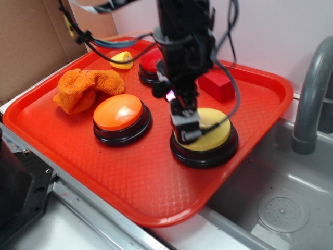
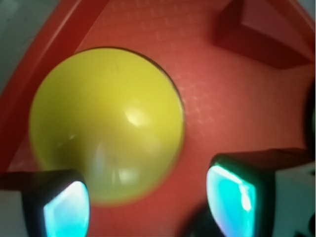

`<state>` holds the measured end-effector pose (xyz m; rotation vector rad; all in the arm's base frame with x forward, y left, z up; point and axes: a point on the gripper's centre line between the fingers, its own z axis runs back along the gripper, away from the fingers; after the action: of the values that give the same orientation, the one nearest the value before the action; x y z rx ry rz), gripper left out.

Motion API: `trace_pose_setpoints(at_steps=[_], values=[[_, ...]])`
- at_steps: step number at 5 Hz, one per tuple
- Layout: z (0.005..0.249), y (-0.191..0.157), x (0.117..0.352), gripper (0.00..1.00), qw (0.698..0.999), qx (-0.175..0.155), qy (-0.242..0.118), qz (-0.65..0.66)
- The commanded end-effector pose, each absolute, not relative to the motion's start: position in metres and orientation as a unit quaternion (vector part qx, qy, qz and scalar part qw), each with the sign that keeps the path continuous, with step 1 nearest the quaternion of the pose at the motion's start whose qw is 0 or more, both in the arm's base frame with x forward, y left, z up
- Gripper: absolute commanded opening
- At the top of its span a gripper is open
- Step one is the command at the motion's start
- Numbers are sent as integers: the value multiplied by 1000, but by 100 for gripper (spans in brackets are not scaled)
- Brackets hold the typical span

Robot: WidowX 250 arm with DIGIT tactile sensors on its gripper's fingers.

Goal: Push the yellow button.

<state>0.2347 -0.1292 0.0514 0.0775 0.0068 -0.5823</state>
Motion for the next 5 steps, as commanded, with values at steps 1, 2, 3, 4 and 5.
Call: trace_pose_setpoints(at_steps=[1,2,3,4,5], values=[[49,-153,254,100,959,-5,-25,-281],[54,-148,250,100,961,3,-21,-275],[71,-145,244,100,960,6,-21,-278],[93,-138,239,100,955,19,-22,-297],[113,-137,238,100,945,46,-27,-323]])
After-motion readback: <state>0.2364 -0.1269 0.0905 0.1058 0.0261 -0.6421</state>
